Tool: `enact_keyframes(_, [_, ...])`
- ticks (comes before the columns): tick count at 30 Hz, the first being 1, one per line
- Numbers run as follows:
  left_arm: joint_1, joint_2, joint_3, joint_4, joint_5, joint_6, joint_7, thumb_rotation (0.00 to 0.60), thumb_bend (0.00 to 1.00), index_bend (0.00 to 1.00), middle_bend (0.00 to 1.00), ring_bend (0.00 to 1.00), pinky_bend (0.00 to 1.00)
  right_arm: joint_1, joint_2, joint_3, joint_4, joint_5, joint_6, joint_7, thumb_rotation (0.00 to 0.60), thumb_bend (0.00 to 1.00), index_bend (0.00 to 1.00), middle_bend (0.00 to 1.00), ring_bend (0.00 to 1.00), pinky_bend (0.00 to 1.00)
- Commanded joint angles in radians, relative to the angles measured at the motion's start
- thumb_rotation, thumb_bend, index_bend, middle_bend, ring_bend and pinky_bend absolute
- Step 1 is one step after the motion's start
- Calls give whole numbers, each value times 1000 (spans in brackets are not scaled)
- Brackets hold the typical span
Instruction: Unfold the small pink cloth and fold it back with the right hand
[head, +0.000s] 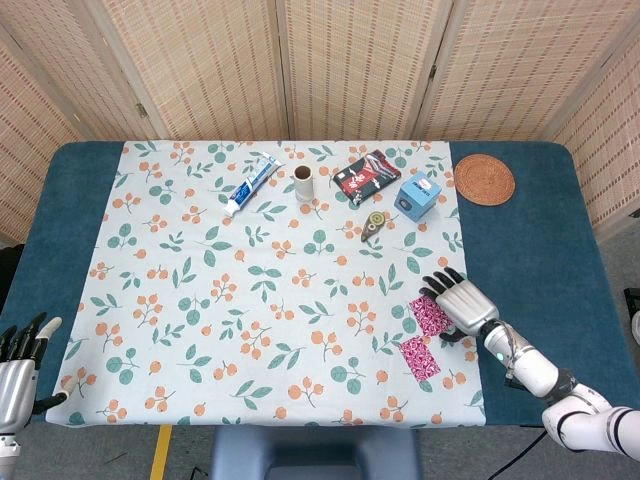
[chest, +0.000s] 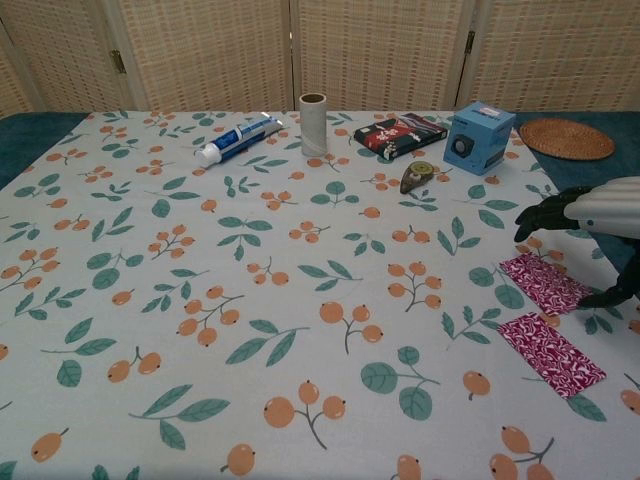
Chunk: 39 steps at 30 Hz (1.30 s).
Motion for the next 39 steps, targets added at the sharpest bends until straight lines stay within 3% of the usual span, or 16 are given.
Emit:
enact_keyframes(1, [-1,1,0,-3,2,0,1,600,291,145,78,143,0,-18,29,1,-63,-25,45,2,467,268,139,89,0,0])
enact_keyframes(11, [-3,2,2,-6,10,1,1,600,290,145,78,142,0,-78,72,-45,-233,-35,86,-75,466,268,139,89,0,0])
enact_keyframes(17, [-3,1,3,-1,13,1,-4,600,291,145,78,143,0,-104,39,-71,-237,-44,85,-113,465,267,139,89,0,0])
enact_keyframes(39, [7,-2,8,31,4,-1,-36,600,290,145,78,143,0,-114,-12,-60,-222,-9,59,-204,465,267,139,92,0,0])
